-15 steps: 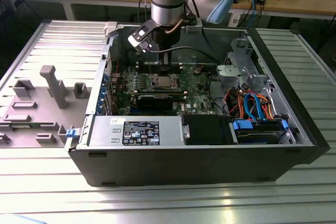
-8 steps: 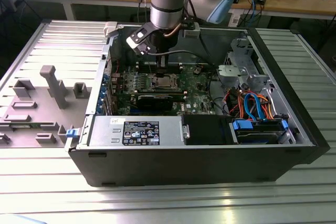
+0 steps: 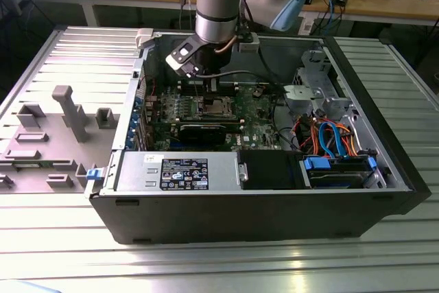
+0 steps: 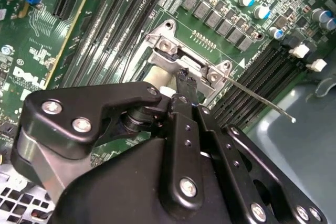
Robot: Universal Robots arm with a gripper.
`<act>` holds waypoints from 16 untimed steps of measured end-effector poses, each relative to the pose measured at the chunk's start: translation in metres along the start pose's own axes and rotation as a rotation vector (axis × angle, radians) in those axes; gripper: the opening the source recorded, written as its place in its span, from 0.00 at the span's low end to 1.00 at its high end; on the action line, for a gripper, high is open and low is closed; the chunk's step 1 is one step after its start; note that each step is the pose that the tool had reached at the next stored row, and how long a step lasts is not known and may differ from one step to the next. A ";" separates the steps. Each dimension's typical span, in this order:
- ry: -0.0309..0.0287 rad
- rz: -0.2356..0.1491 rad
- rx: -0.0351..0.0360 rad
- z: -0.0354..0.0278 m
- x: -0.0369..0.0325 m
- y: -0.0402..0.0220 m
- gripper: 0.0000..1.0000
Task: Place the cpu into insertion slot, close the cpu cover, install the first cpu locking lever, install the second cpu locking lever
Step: 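Close the cpu cover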
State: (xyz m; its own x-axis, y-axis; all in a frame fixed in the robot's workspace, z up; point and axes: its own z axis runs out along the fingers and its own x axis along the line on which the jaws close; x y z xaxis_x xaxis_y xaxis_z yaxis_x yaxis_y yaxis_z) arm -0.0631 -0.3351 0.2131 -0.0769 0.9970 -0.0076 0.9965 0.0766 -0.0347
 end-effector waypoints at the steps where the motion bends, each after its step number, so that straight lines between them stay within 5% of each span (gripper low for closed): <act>1: 0.0001 0.000 0.0000 0.0012 0.0000 -0.0001 0.11; 5: -0.0004 0.000 0.0004 0.0068 0.0001 -0.0005 0.11; 12: -0.0004 0.000 0.0003 0.0078 -0.0001 0.0003 0.11; 16: 0.0000 0.000 0.0026 0.0071 -0.0007 0.0093 0.11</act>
State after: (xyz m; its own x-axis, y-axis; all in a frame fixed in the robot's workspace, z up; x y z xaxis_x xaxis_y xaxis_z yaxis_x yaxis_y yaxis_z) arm -0.0541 -0.3352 0.2057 -0.0771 0.9970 -0.0076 0.9964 0.0767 -0.0373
